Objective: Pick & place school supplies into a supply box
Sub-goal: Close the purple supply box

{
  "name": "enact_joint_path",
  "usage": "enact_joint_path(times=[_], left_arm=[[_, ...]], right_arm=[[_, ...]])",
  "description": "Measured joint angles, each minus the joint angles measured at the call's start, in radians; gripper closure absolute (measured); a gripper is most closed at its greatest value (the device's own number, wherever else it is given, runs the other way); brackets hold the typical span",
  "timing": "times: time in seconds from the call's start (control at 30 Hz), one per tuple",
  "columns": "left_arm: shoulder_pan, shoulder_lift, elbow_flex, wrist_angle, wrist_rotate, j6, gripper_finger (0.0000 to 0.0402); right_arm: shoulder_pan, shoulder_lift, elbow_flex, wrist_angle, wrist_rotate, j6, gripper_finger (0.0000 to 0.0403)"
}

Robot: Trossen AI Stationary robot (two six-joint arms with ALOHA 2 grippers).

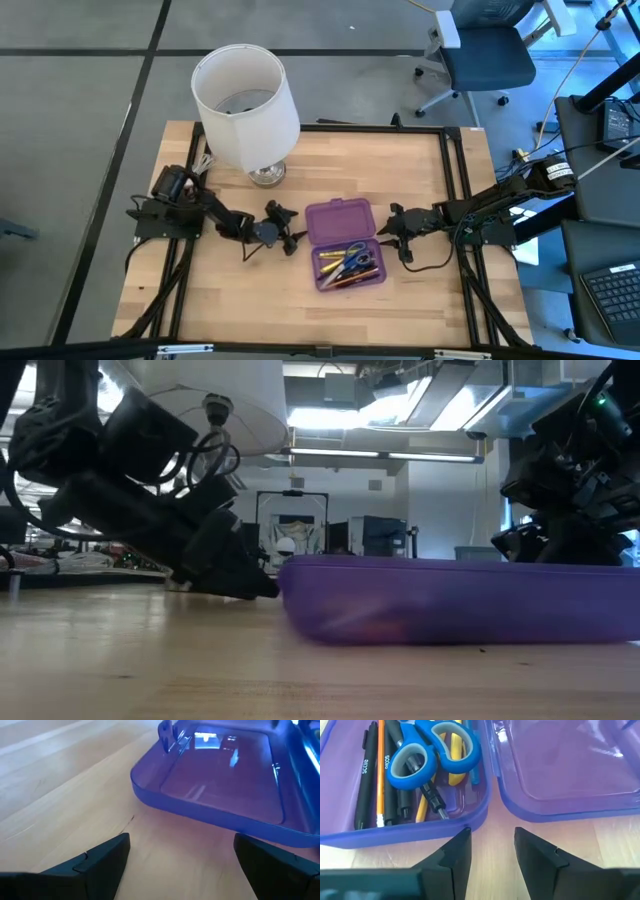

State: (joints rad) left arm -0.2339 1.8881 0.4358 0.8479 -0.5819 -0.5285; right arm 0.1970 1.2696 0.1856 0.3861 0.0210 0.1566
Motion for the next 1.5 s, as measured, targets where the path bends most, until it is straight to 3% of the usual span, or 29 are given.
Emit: enact_joint_path(times=[0.6, 0.9, 1.13, 1.5], left_arm=[[0.091, 0.047, 0.003, 0.107, 0.089, 0.153, 0.0051], [0.151, 0.046, 0.012, 0.118, 0.213, 0.238, 0.0051], [0.179, 0.051, 0.062, 0.098, 0.253, 0.326, 0.0051], [0.184, 0.049, 0.069, 0.108, 0.241, 0.374, 0.0051]], right_arm=[[-0.001, 0.000, 0.000, -0.012, 0.003, -0.066, 0.0249], [-0.001, 0.000, 0.000, -0.020, 0.004, -0.088, 0.0249], [0.000, 0.000, 0.000, -0.030, 0.004, -0.087, 0.0249], [-0.001, 0.000, 0.000, -0.037, 0.004, -0.087, 0.0249]])
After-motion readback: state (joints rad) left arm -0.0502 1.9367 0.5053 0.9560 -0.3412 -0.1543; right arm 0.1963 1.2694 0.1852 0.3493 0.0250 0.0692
